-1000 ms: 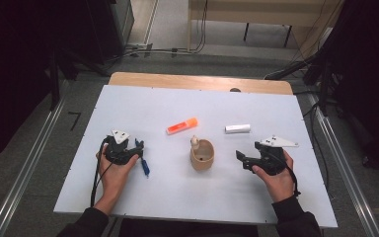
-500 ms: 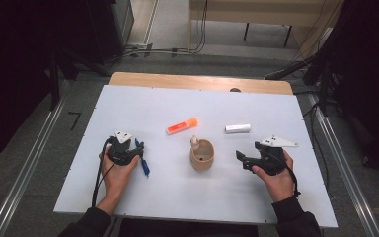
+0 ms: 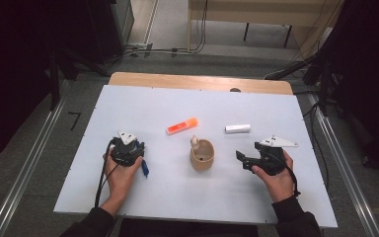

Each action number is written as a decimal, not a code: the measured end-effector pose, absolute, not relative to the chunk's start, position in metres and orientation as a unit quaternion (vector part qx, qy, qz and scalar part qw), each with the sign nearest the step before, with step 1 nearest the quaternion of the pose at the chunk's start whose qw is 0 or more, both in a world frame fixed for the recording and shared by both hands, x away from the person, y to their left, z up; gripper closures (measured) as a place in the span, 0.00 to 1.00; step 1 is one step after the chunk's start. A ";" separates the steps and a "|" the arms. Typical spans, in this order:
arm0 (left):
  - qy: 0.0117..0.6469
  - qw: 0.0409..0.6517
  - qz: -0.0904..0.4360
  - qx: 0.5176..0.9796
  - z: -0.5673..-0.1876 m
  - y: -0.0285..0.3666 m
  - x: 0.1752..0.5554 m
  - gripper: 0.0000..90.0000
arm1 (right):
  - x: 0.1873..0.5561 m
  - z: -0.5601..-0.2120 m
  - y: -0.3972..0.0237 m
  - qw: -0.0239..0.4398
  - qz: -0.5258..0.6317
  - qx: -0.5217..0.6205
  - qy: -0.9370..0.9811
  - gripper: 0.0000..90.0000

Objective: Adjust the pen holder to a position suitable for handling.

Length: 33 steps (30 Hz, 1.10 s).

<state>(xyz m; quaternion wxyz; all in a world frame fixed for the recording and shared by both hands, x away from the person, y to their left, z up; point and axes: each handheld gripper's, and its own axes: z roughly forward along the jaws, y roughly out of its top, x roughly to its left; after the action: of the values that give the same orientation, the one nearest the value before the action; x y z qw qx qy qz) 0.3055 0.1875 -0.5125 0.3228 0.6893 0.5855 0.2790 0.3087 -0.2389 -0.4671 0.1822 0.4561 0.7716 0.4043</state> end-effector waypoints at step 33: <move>0.571 0.416 0.212 0.675 -0.495 0.203 0.302 0.91 | 0.307 -0.466 -0.239 0.182 0.409 0.454 0.771 0.20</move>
<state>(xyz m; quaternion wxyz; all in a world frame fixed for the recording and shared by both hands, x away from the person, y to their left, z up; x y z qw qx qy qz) 0.3019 0.2031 -0.4953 0.4155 0.6753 0.5712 0.2123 0.3071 -0.2392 -0.4661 0.1817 0.4539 0.7707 0.4087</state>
